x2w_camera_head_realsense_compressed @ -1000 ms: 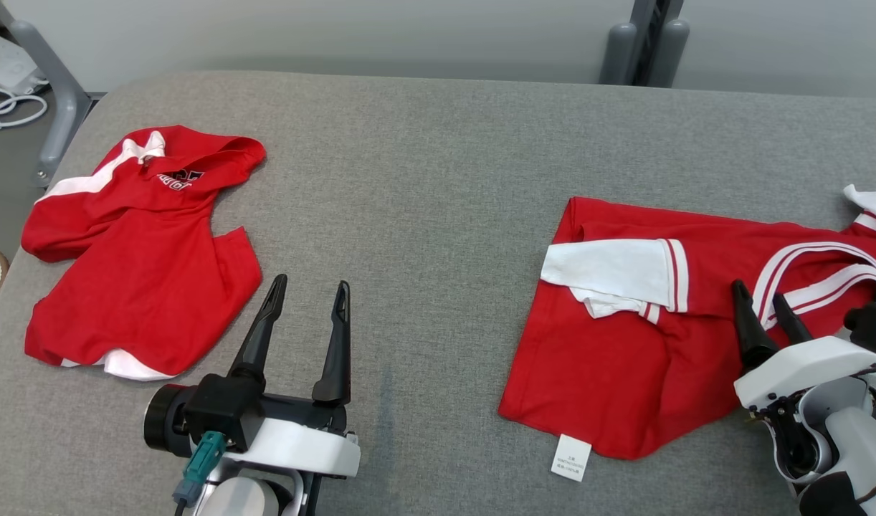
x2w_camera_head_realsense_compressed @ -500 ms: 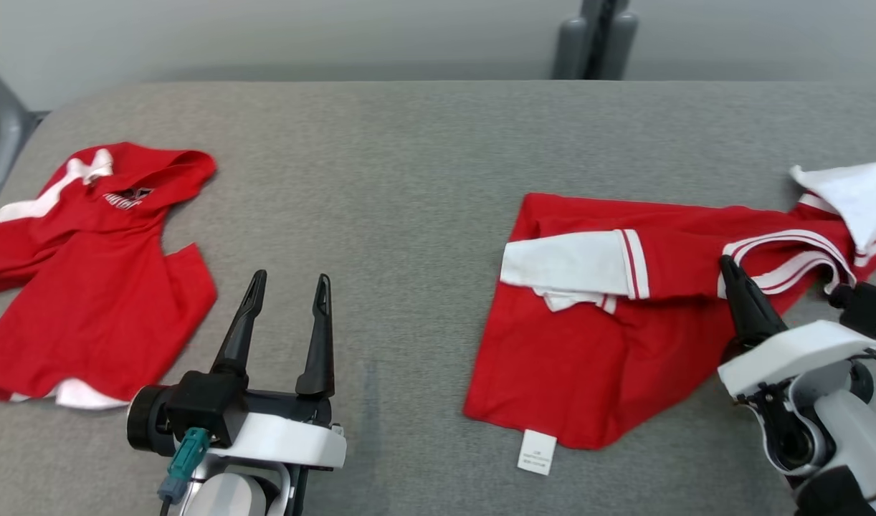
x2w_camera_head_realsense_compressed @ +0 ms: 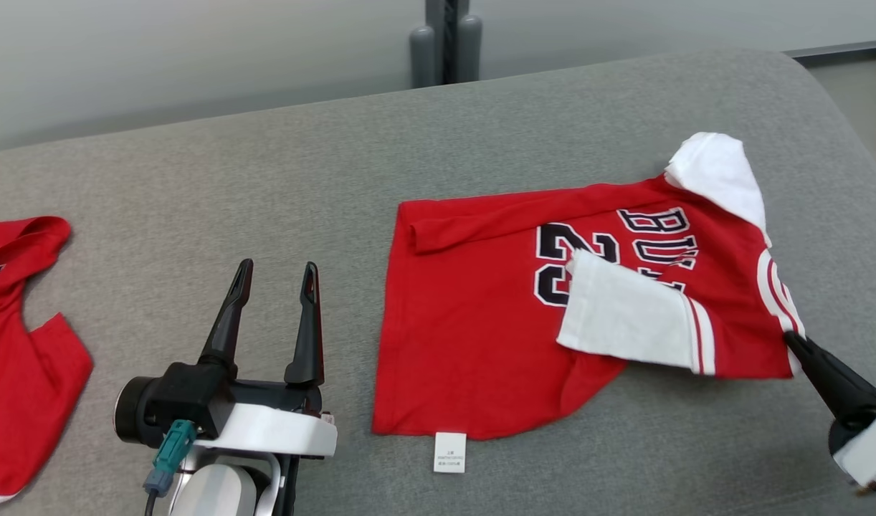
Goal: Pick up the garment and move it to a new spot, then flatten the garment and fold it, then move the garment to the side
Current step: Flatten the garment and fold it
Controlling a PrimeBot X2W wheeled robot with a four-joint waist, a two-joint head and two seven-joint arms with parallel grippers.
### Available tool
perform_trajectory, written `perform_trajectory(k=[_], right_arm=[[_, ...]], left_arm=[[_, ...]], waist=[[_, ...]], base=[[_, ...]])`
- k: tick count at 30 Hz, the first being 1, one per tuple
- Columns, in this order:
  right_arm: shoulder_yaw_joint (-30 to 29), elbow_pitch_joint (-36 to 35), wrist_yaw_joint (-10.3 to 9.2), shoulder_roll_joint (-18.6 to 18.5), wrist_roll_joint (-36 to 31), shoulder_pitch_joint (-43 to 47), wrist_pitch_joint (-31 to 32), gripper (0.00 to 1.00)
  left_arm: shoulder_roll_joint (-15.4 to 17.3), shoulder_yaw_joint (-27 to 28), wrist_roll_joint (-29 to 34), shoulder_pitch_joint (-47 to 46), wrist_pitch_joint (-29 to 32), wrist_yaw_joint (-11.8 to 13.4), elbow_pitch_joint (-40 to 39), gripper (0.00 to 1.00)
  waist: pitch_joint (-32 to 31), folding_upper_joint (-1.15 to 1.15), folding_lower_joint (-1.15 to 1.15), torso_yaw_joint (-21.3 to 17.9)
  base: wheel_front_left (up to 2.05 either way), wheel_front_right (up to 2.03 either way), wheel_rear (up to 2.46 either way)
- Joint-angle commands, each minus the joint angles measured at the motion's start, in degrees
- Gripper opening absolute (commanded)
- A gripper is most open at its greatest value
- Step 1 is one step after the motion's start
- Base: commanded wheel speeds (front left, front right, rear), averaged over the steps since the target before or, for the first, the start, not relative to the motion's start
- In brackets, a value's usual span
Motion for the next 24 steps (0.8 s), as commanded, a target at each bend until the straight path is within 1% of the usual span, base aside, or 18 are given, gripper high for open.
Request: perform_trajectory(k=[1, 4, 5, 6, 7, 8, 9, 10, 11, 13, 14, 18, 24], right_arm=[[-0.84, -0.99, 0.00, -1.73, 0.54, 1.96, 1.92, 0.00], [-2.09, -1.52, 0.00, -3.33, 1.56, 4.62, 5.00, 0.00], [-2.09, -1.52, 0.00, -3.33, 1.56, 4.62, 5.00, 0.00], [-2.69, -1.04, 0.00, -3.58, 2.06, 5.41, 5.99, 0.00], [-3.58, 0.82, 0.00, -4.60, 0.52, 6.61, 7.65, 0.00], [-3.58, 0.82, 0.00, -4.60, 0.52, 6.61, 7.65, 0.00], [-4.09, 2.24, 0.00, -4.64, -0.24, 6.92, 8.50, 0.00], [-5.04, 3.76, 0.00, -4.19, -1.12, 6.96, 8.77, 0.29], [-5.77, 4.94, 0.01, -3.78, -2.53, 6.54, 8.83, 1.00], [-7.50, 6.69, 0.01, -2.24, -5.21, 5.00, 8.19, 1.00], [-8.03, 6.42, 0.02, -1.24, -6.28, 4.27, 7.97, 1.00], [-9.89, 2.59, 0.00, 2.27, -9.52, 1.46, 5.13, 1.00], [-9.42, -3.87, 0.00, 6.06, -15.58, -2.76, -1.94, 1.00]], left_arm=[[0.26, 0.36, -0.49, -0.86, -0.17, 0.36, -0.05, 1.00], [0.26, 0.08, -0.70, -1.21, -0.17, 0.28, 0.09, 1.00], [0.26, 0.08, -0.70, -1.21, -0.17, 0.28, 0.09, 1.00], [0.26, -0.04, -0.69, -1.25, -0.17, 0.31, 0.14, 1.00], [0.25, -0.31, -0.79, -1.27, -0.17, 0.36, 0.25, 1.00], [0.25, -0.31, -0.79, -1.27, -0.17, 0.36, 0.25, 1.00], [0.25, -0.43, -0.85, -1.31, -0.17, 0.33, 0.32, 1.00], [0.26, -0.47, -0.89, -1.33, -0.17, 0.31, 0.35, 1.00], [0.25, -0.52, -0.95, -1.34, -0.17, 0.27, 0.41, 1.00], [0.26, -0.49, -0.94, -1.36, -0.17, 0.21, 0.53, 1.00], [0.24, -0.42, -0.90, -1.36, -0.17, 0.19, 0.55, 1.00], [0.25, -0.14, -0.58, -1.16, -0.17, 0.00, 0.72, 1.00], [0.25, -0.18, -1.11, -1.99, -0.17, -0.10, 0.43, 1.00]], waist=[[0.10, 0.00, 0.00, -1.46], [0.20, 0.00, 0.00, -1.90], [0.20, 0.00, 0.00, -1.90], [0.17, 0.00, 0.00, -1.96], [0.19, 0.00, 0.00, -1.90], [0.19, 0.00, 0.00, -1.90], [0.21, 0.00, 0.00, -1.81], [0.21, 0.00, 0.00, -1.72], [0.20, 0.00, 0.00, -1.60], [0.19, 0.00, 0.00, -1.42], [0.16, 0.00, 0.00, -1.36], [-0.03, 0.00, 0.00, -1.26], [0.22, 0.00, 0.00, -0.68]], base=[[0.00, 0.00, 0.00], [0.00, 0.00, 0.00], [0.00, 0.00, 0.00], [0.00, 0.00, 0.00], [0.00, 0.00, 0.00], [0.00, 0.00, 0.00], [0.00, 0.00, 0.00], [0.00, 0.00, 0.00], [0.00, 0.00, 0.00], [0.00, 0.00, 0.00], [0.00, 0.00, 0.00], [0.00, 0.00, 0.00], [0.00, 0.00, 0.00]])
